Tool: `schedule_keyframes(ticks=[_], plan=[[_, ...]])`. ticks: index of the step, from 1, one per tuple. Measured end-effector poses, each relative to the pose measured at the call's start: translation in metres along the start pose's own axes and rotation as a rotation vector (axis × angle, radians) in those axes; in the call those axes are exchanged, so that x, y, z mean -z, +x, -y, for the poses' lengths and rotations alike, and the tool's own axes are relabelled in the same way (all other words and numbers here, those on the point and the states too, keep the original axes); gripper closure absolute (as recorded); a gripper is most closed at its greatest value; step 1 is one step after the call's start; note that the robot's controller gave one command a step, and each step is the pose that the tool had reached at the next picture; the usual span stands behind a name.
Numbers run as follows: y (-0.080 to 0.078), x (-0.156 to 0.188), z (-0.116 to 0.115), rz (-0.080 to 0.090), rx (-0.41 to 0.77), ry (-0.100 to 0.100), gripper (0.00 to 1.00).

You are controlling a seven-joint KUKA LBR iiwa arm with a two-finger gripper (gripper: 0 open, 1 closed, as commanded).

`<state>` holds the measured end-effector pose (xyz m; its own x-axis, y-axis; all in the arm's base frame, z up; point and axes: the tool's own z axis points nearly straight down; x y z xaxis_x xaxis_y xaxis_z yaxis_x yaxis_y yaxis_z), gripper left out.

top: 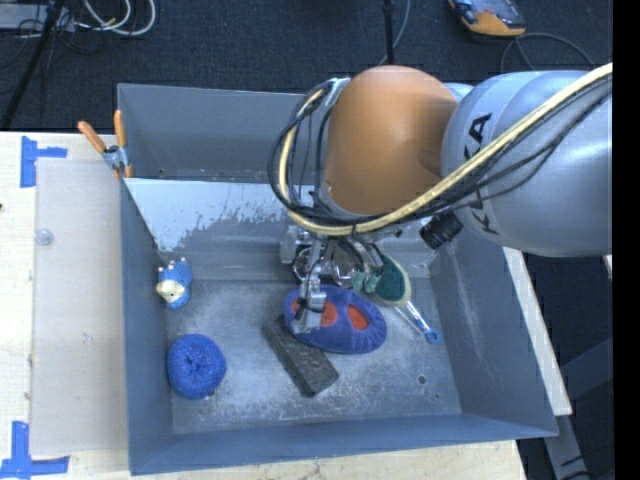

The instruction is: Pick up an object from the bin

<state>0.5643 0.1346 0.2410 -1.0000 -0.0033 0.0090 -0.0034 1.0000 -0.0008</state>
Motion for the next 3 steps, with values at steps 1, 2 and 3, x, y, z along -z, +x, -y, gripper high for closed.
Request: schedule_keyframes(ticks=[1, 2, 3], plan=[[-0.001, 0.005, 0.001, 0.008, -0.004, -0.001, 0.0], [-0.005, -0.065, 0.029, 0.008, -0.029, -0.001, 0.0], [-0.037, -0.083, 0.091, 0.006, 0.084, -0.001, 0.0]])
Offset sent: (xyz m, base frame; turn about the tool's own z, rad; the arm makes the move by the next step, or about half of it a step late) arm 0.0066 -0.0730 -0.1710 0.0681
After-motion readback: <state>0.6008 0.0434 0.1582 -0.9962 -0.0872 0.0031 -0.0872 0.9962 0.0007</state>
